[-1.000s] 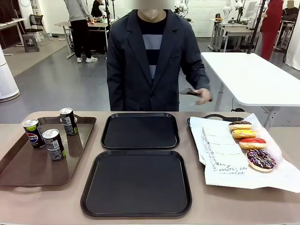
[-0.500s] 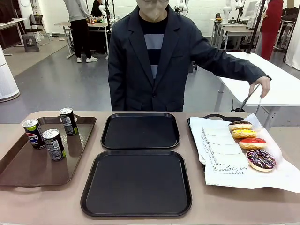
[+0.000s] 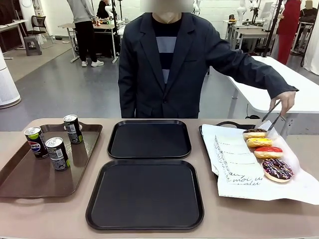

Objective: Set up donuts and drinks on trays.
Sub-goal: Pick up one Pepsi coke and place it on the Flat Tray.

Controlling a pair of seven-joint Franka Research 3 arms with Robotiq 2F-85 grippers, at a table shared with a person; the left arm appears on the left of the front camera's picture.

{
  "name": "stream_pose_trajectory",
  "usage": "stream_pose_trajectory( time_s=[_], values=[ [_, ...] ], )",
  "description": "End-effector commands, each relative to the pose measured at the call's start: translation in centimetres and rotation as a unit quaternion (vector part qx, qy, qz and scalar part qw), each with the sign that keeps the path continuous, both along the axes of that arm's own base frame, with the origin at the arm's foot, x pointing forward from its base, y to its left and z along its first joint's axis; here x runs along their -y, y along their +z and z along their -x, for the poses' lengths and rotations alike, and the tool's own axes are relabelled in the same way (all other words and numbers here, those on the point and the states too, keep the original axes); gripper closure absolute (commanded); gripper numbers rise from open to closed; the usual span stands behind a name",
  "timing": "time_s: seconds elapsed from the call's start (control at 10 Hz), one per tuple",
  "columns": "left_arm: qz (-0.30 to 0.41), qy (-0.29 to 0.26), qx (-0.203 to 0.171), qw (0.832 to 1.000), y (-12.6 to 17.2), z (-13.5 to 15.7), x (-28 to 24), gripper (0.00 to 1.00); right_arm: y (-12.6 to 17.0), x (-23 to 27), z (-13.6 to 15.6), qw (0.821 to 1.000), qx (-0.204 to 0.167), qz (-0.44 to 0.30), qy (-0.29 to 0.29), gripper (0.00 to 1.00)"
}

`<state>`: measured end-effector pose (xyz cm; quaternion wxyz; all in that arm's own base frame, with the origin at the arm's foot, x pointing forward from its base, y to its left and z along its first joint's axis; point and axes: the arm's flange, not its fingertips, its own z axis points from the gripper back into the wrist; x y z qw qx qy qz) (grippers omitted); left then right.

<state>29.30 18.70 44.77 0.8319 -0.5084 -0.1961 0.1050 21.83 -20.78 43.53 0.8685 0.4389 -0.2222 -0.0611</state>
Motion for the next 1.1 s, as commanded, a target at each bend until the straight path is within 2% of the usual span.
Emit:
stream_pose_trajectory(
  time_s=[0.0,0.4,0.5,0.6,0.8,1.0],
  values=[
    [0.01,0.002,0.009,1.0,-0.1,0.0,0.0,0.0,0.0,0.3,-0.3,1.0,0.014,-0.008,0.004,0.0],
    [0.0,0.0,0.0,1.0,0.0,0.0,0.0,0.0,0.0,0.3,-0.3,1.0,0.014,-0.008,0.004,0.0],
    [-0.052,0.005,0.029,0.998,2.3,0.0,1.8,0.0,0.0,0.3,-0.3,1.0,0.014,-0.008,0.004,0.0],
    [-0.091,-0.004,0.034,0.995,3.7,0.6,3.7,0.0,0.0,0.3,-0.3,1.0,0.014,-0.008,0.004,0.0],
    [-0.238,-0.041,0.007,0.97,8.0,-0.7,8.7,0.0,0.0,0.3,-0.3,1.0,0.014,-0.008,0.004,0.0],
    [-0.361,-0.064,-0.028,0.93,11.3,-1.8,13.7,0.0,0.0,0.3,-0.3,1.0,0.014,-0.008,0.004,0.0]
  ],
)
